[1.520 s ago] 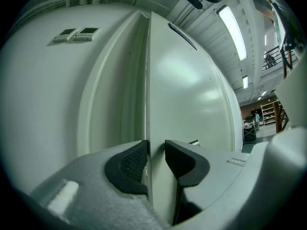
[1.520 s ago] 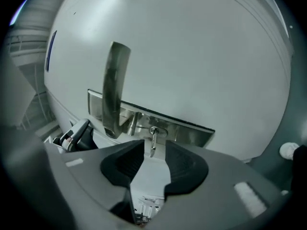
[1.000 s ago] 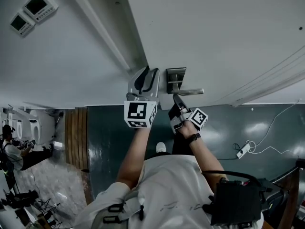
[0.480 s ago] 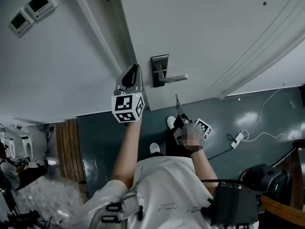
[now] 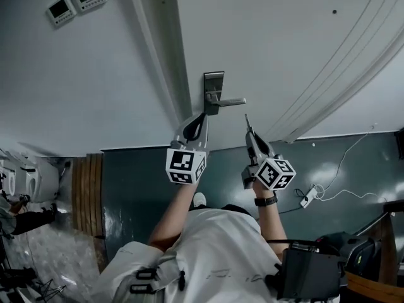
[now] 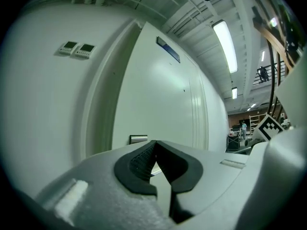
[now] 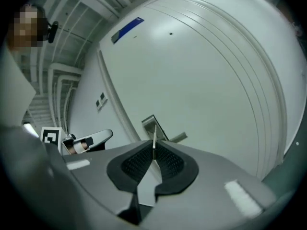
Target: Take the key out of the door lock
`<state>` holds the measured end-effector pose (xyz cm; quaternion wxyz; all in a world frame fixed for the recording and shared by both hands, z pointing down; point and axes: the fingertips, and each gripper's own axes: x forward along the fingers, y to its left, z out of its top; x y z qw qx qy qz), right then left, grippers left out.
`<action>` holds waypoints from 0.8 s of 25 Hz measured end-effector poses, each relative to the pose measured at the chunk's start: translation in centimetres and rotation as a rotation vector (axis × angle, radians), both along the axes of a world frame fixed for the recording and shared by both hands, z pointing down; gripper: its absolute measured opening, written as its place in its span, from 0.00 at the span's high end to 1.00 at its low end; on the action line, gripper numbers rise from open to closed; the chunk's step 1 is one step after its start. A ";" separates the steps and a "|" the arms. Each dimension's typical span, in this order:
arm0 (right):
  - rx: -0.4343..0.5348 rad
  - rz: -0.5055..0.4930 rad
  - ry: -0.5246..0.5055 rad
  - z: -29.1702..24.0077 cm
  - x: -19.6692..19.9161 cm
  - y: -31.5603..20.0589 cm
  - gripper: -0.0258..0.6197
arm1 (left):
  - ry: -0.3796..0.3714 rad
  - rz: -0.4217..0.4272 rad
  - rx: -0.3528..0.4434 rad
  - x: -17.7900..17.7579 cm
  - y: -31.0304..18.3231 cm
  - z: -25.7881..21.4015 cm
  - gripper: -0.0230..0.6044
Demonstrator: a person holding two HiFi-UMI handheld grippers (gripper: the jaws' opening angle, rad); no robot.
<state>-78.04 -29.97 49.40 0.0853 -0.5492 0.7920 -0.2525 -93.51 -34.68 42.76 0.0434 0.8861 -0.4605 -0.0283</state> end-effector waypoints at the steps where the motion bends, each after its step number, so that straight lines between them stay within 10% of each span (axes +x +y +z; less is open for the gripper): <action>1: 0.044 -0.019 0.038 -1.3 -0.3 0.0 0.92 | -0.005 -0.009 0.020 0.4 0.6 -0.5 0.96; 7: 0.206 -0.063 0.209 -5.8 0.3 3.3 0.92 | 0.013 -0.073 0.005 3.3 5.8 -1.3 0.96; 20: 0.192 -0.068 0.267 -5.0 0.8 7.1 0.92 | 0.014 -0.189 -0.028 3.8 9.3 -0.6 0.97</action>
